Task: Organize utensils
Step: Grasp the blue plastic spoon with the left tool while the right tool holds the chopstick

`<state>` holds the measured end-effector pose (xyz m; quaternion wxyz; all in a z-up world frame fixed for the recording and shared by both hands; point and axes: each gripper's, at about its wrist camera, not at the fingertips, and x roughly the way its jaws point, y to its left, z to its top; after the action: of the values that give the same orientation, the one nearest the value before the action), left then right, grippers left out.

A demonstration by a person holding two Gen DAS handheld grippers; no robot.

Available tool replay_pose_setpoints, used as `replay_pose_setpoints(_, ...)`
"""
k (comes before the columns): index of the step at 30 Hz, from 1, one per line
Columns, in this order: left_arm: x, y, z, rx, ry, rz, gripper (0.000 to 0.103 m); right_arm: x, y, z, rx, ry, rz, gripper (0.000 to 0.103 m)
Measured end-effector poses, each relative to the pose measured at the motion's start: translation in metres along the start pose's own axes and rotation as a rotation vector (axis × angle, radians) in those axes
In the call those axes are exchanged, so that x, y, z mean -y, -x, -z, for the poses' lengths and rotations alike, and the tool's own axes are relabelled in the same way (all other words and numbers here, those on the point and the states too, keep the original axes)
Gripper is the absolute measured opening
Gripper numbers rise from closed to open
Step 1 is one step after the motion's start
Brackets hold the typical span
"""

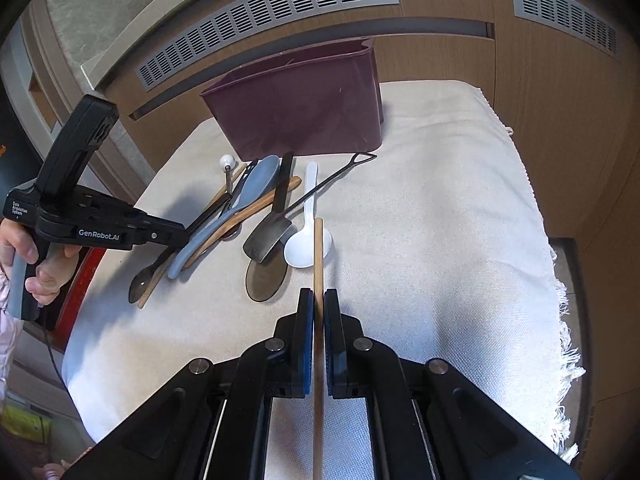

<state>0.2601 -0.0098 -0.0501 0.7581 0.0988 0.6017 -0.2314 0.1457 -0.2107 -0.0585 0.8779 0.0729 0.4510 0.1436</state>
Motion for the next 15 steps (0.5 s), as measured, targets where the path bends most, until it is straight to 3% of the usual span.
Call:
replay_pose_setpoints(5,-0.004,-0.014,-0.011,-0.067,0.037,0.007,0.010,-0.005,-0.002,-0.004,0.003,0.011,-0.026,0.004)
replay_pose_setpoints(8,-0.007,-0.014,-0.013,-0.043,0.046,0.011,0.011,-0.007,-0.002,-0.007,0.008,0.017,-0.025,0.004)
replay_pose_setpoints(12,-0.004,-0.008,0.002,0.069,0.073,-0.006,0.006,-0.009,-0.003,-0.009,0.016,0.021,-0.019,0.004)
replay_pose_setpoints(15,-0.004,0.005,0.029,0.202,0.147,0.019,0.003,-0.011,0.002,-0.007,0.038,0.032,-0.003,0.004)
